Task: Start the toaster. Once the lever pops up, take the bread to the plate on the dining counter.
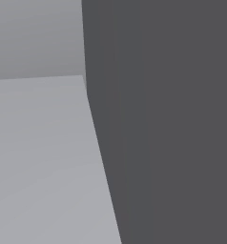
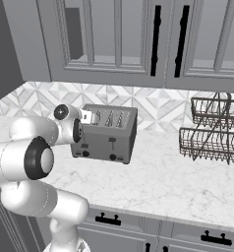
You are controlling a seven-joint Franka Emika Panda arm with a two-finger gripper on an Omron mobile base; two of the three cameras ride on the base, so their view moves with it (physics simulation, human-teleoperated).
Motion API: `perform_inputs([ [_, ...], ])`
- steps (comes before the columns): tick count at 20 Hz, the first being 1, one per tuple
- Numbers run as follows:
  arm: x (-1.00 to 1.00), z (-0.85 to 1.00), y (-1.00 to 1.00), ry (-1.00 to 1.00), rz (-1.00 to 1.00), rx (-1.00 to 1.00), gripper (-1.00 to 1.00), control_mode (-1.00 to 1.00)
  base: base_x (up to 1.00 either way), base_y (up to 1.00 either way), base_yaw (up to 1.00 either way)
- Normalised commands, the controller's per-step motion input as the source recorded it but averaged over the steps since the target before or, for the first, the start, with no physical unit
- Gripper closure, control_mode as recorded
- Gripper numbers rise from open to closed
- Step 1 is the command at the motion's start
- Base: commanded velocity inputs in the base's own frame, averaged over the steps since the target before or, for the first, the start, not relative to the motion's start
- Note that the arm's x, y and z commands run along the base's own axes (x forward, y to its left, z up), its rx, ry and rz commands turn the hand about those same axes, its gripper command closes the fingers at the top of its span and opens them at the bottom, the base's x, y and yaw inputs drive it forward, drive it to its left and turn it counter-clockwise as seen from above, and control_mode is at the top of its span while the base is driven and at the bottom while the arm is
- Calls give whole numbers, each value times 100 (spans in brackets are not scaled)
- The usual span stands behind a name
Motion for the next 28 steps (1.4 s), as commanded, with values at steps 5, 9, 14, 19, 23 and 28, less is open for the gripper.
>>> perform_inputs([
  [5, 0, 0, 0, 0, 0, 0, -100, -100, 0, 0, 0],
  [9, 0, 0, 0, 0, 0, 0, -100, -100, 0, 0, 0],
  [14, 0, 0, 0, 0, 0, 0, -100, -100, 0, 0, 0],
  [19, 0, 0, 0, 0, 0, 0, -100, -100, 0, 0, 0],
  [23, 0, 0, 0, 0, 0, 0, -100, -100, 0, 0, 0],
  [28, 0, 0, 0, 0, 0, 0, -100, -100, 0, 0, 0],
])
